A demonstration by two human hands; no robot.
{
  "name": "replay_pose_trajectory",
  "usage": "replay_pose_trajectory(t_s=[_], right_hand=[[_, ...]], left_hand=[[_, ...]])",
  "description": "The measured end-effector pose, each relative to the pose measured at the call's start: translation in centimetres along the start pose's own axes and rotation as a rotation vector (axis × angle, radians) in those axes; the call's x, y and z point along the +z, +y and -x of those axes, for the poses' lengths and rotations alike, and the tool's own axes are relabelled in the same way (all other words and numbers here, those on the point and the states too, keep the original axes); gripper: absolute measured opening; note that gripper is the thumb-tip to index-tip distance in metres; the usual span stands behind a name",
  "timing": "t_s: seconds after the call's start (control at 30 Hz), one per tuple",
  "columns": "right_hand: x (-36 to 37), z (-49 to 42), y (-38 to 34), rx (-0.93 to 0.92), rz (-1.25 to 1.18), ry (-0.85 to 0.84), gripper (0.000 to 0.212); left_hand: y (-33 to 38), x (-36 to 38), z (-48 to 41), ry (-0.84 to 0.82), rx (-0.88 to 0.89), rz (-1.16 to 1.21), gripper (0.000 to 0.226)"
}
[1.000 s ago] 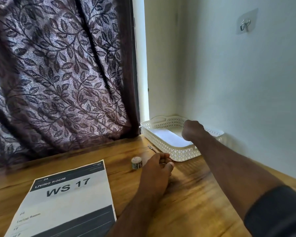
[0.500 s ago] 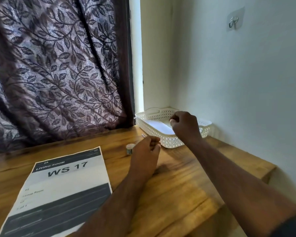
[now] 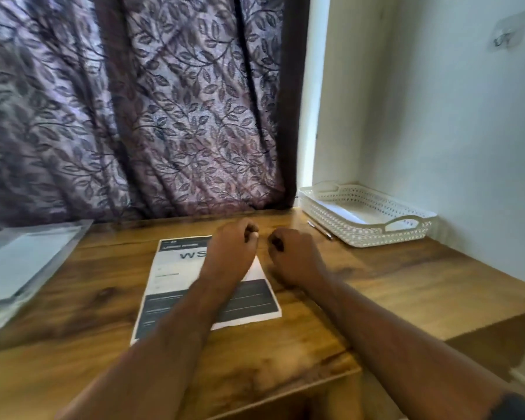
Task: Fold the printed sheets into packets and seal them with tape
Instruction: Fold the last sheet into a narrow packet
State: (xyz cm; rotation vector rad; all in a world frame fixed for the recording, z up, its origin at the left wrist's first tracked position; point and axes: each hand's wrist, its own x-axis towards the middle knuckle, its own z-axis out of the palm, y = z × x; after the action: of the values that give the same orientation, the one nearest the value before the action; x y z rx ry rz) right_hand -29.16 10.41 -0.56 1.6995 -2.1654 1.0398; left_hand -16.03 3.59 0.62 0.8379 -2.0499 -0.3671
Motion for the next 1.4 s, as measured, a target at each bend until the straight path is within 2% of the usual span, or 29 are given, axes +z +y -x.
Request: replay_pose_trajectory(t_s=[0.17,0.37,0.5,0.63,0.77,0.93,1.03,1.2,1.3,1.4], right_hand=[[2.6,-2.0,-1.9,-0.049,0.002,-0.187,0.020],[5.4,-4.6,-2.0,-0.067,0.049,-0.296,0.019],[6.1,-5.1,-1.8,-0.112,0.099,-0.451,0.040],[6.3,-5.0,-1.8,-0.131,0.117,-0.496,0.049],[6.4,-4.6,-1.9,-0.185,0.117,-0.487,0.052],[6.1,-3.9,-2.2,-0.208,0.088,-0.479,0.053],[6.1,-3.6,-2.3,-0.188,0.070,-0.474,0.055],[6.0,-3.6,-2.4,-0.168,0.073,-0.477,0.055],[5.9,-3.4,-2.6,-0.140,0.062,-0.475,0.054],[5.8,-3.3,-2.8,-0.146,0.069,-0.446,0.051]], left_hand=[[-6.3,-5.3,0.2,0.023,-0.114,-0.131,0.013],[-11.9,-8.8,0.5,-0.035,-0.155,-0.198,0.013],[-14.5,-8.8,-0.1,-0.142,-0.178,-0.289,0.007],[-16.0,-8.8,-0.4,-0.182,-0.333,-0.292,0.031],[-15.7,-8.5,-0.6,-0.313,-0.418,-0.358,0.065],[-15.9,-8.5,-0.6,-0.323,-0.487,-0.435,0.075],[-16.2,-8.8,-0.9,-0.261,-0.529,-0.330,0.077],[-16.0,-9.9,-0.9,-0.032,-0.551,-0.098,0.043],[-16.0,-10.2,-0.9,0.049,-0.553,0.030,0.054],[-16.0,-10.3,-0.8,0.089,-0.552,0.194,0.052]])
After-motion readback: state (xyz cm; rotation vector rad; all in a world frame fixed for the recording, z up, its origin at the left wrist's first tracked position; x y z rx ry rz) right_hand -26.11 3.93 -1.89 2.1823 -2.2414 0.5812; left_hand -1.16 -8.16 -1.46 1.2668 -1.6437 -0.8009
